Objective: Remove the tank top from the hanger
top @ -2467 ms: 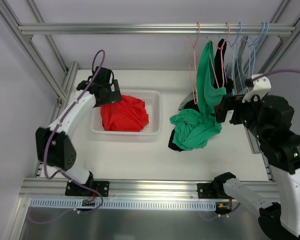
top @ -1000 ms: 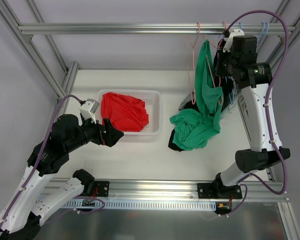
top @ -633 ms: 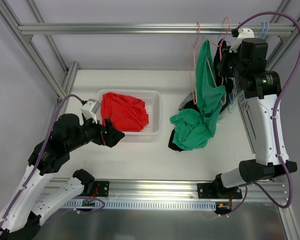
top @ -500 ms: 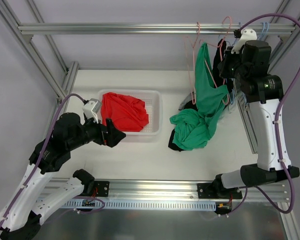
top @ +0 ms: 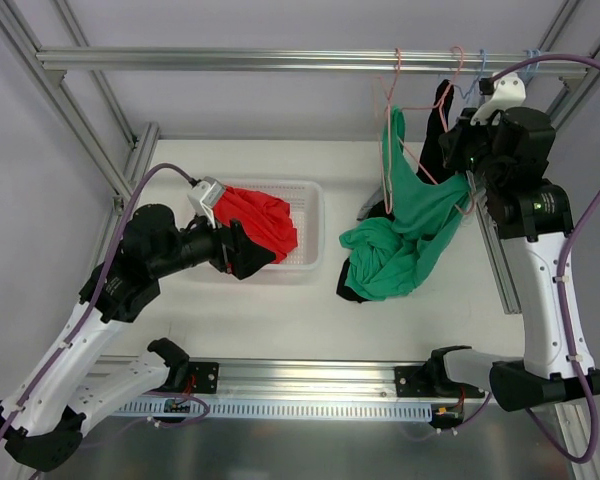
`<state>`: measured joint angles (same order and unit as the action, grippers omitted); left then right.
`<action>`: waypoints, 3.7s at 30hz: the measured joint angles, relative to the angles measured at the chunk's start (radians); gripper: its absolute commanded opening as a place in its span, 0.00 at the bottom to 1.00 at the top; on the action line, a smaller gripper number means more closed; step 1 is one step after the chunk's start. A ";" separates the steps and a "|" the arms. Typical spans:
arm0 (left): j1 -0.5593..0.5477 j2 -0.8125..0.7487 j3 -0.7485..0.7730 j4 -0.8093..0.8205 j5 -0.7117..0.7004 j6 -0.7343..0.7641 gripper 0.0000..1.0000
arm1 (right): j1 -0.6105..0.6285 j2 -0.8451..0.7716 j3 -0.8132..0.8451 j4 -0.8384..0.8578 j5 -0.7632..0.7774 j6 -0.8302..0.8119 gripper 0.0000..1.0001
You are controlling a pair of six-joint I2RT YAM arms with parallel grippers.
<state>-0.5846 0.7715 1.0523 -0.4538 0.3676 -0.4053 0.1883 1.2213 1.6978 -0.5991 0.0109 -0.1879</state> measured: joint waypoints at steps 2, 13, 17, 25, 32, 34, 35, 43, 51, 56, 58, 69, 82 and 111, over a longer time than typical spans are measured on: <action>-0.013 0.006 0.000 0.021 0.000 -0.003 0.99 | 0.000 0.005 0.000 0.000 -0.004 -0.005 0.00; -0.025 -0.018 -0.010 0.066 -0.001 -0.003 0.99 | 0.000 0.054 0.013 0.051 -0.012 -0.034 0.00; -0.025 -0.028 -0.021 0.069 -0.001 -0.003 0.99 | 0.000 0.042 -0.008 0.122 -0.012 -0.035 0.00; -0.026 -0.023 -0.039 0.075 -0.001 -0.003 0.98 | 0.000 -0.054 -0.128 0.222 -0.012 -0.032 0.01; -0.066 -0.004 -0.034 0.085 0.000 -0.003 0.99 | 0.000 -0.184 -0.212 0.250 -0.012 -0.030 0.00; -0.080 0.011 -0.027 0.098 0.000 -0.002 0.99 | 0.000 -0.220 -0.227 0.248 -0.012 -0.029 0.00; -0.093 0.024 -0.019 0.108 0.000 -0.002 0.98 | 0.000 -0.241 -0.239 0.250 -0.012 -0.027 0.00; -0.269 0.208 0.187 0.162 -0.023 0.055 0.99 | 0.000 -0.534 -0.393 0.134 0.000 0.014 0.00; -0.426 0.478 0.577 0.203 -0.116 0.176 0.99 | 0.000 -0.758 -0.186 -0.250 0.021 0.055 0.00; -0.475 0.707 0.855 0.222 -0.122 0.234 0.99 | 0.000 -0.767 0.070 -0.474 -0.002 0.054 0.00; -0.486 0.782 0.931 0.223 -0.105 0.244 0.97 | 0.000 -0.764 0.163 -0.540 -0.026 0.053 0.00; -0.529 1.010 1.062 0.210 0.030 0.297 0.21 | 0.000 -0.739 0.296 -0.655 -0.184 0.053 0.00; -0.540 0.927 0.911 0.207 -0.049 0.319 0.00 | 0.000 -0.702 0.208 -0.639 -0.194 0.048 0.00; -0.584 0.267 0.220 0.286 -0.514 0.020 0.00 | 0.192 -0.950 -0.147 -0.378 -0.366 0.062 0.00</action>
<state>-1.1690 1.0382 1.2720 -0.1673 -0.1463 -0.3851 0.3805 0.2710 1.5505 -0.9768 -0.3553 -0.1257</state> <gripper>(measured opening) 0.036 0.039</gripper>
